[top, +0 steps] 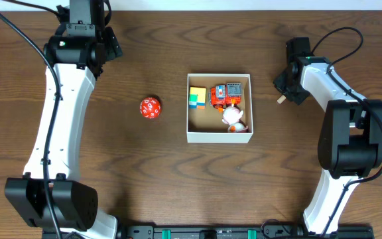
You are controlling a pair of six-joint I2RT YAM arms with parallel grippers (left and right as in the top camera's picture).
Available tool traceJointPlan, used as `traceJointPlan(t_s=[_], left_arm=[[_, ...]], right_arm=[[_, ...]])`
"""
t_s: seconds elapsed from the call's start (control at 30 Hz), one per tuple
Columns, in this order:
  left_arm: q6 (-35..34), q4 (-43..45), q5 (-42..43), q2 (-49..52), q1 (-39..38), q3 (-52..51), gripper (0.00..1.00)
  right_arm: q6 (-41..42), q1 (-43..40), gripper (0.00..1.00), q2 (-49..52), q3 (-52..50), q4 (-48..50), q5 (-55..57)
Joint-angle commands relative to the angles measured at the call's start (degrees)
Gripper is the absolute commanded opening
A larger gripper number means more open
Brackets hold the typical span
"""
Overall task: Pack container
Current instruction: 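Lift the rattle with right gripper and carry it over the box, then lower the rattle into the box and open right gripper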
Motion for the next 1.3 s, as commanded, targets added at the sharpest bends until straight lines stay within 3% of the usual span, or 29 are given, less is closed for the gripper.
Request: traceJointPlan(t_s=[0.0, 0.23, 0.37, 0.5, 0.67, 0.8, 1.27], left_arm=[[-0.5, -0.1, -0.5, 0.7, 0.1, -0.4, 0.98], [-0.5, -0.1, -0.5, 0.7, 0.1, -0.4, 0.98], [-0.5, -0.1, -0.5, 0.7, 0.1, -0.4, 0.98], [-0.5, -0.1, -0.5, 0.7, 0.1, -0.4, 0.98], [-0.5, -0.1, -0.5, 0.7, 0.1, -0.4, 0.98], [-0.5, -0.1, -0.5, 0.7, 0.1, -0.4, 0.98], [-0.5, -0.1, -0.5, 0.7, 0.1, -0.4, 0.98]], right_arm=[[-0.5, 0.0, 0.14, 0.9, -0.6, -0.3, 0.0], [-2.5, 0.1, 0.15, 0.9, 0.1, 0.2, -0.2], [-11.0, 0.7, 0.14, 0.0, 3.6, -0.5, 0.0], [-22.1, 2.1, 0.06, -1.9, 11.4, -4.4, 2.8], [-44.3, 5.8, 0.07, -2.8, 25.6, -12.1, 0.3], [-54.6, 10.1, 0.01, -2.8, 34.2, -19.3, 0.1], [-69.8, 22.6, 0.01, -5.4, 38.5, -32.5, -3.4]])
